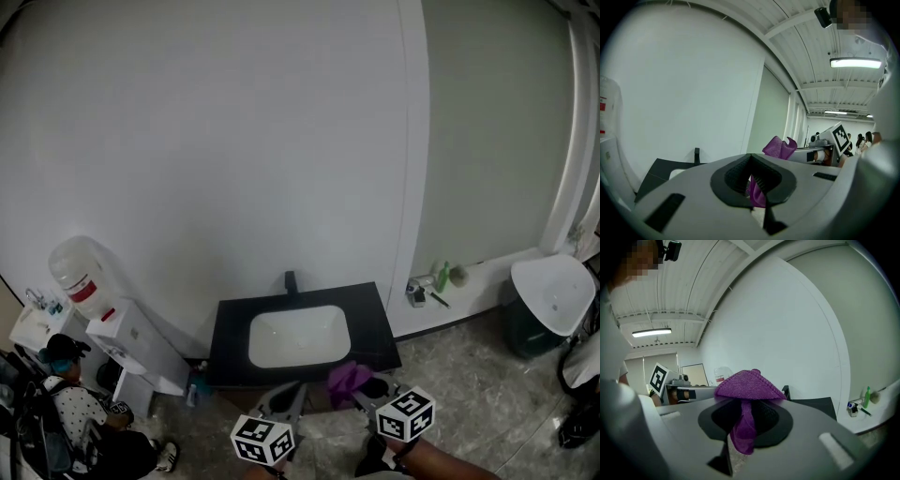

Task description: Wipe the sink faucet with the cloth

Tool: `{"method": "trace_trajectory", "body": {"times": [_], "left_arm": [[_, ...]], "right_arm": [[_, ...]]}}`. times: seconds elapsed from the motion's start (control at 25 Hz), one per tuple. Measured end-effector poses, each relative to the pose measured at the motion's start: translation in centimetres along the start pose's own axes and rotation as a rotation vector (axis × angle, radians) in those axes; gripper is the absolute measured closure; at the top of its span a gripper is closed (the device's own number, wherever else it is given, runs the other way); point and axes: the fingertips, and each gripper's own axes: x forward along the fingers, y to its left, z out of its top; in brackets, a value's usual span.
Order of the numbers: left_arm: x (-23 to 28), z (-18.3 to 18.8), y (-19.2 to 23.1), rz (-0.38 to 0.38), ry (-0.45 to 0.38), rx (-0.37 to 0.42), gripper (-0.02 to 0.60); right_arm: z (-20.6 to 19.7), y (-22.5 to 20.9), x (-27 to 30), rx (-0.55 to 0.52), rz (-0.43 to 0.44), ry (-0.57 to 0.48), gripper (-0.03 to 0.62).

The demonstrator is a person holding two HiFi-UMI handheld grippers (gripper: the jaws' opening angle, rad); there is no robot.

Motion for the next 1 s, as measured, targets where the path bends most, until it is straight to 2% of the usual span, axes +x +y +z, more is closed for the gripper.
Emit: {"method": "trace_trajectory", "body": {"times": [0.24,0.52,0.72,1.0], "left_arm": [[5.4,0.2,4.7,0.055,-0.004,-0.012,0.577],[15.5,4.3,11.2,0.149,-0.033,-0.049,0.577],[21.8,5.5,15.0,0.21,-0.035,-0.076,0.577],[25.6,4.1,20.1,0.259,-0.005,-0.123,0.577]], "right_arm": [[1.1,-5.6,5.8,-0.001,0.051,-0.005,0.528],[5.3,-14.8,13.9,-0.019,0.145,0.039,0.528],[6.5,-21.0,19.6,-0.019,0.21,0.1,0.528],[5.5,-24.8,26.3,-0.01,0.262,0.156,0.528]]}}
